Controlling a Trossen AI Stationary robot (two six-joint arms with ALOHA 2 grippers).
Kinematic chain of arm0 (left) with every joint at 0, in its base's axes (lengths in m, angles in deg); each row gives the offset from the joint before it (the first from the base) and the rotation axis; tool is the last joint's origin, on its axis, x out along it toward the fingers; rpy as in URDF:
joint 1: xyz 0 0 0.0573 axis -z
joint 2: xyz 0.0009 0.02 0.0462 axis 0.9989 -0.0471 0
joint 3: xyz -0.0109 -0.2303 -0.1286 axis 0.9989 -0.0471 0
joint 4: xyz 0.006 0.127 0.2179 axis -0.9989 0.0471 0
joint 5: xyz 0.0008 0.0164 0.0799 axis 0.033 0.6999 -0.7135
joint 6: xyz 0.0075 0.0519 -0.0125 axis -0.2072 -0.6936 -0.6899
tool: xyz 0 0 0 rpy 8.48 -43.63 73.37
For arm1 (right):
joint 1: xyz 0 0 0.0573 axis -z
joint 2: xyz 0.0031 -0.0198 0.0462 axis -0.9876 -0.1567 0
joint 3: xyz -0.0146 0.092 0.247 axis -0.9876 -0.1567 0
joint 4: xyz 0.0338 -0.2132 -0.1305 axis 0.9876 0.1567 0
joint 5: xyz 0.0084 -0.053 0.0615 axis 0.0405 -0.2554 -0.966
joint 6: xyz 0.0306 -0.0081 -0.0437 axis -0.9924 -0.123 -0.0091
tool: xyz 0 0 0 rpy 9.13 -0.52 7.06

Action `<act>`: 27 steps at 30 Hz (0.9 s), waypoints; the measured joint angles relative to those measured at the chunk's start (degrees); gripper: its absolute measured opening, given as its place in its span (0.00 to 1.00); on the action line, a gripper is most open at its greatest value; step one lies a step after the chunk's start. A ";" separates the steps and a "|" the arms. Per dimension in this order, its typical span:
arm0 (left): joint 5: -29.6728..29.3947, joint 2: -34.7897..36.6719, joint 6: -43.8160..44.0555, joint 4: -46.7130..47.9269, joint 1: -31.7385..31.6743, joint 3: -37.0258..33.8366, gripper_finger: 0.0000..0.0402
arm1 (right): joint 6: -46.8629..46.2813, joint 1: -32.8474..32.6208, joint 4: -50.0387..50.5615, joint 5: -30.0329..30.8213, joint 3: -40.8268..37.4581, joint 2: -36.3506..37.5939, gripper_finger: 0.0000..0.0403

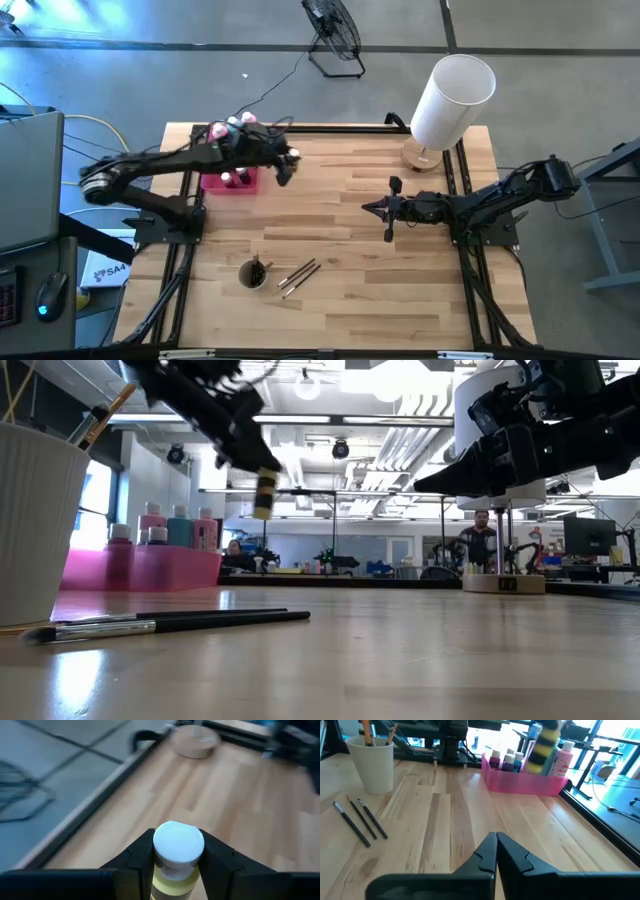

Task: Pick & Place Paint Supplies
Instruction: Put the small yellow paint bottle into the pink bin

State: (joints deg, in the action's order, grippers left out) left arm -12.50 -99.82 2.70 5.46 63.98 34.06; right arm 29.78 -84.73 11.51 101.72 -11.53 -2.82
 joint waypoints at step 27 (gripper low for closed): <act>-22.76 38.15 16.33 0.85 0.10 -27.36 0.30 | 0.05 0.00 -0.02 1.10 0.00 0.00 0.01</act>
State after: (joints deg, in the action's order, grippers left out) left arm -35.26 -61.66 19.03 6.31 64.08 6.70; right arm 29.83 -84.73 11.50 102.82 -11.53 -2.82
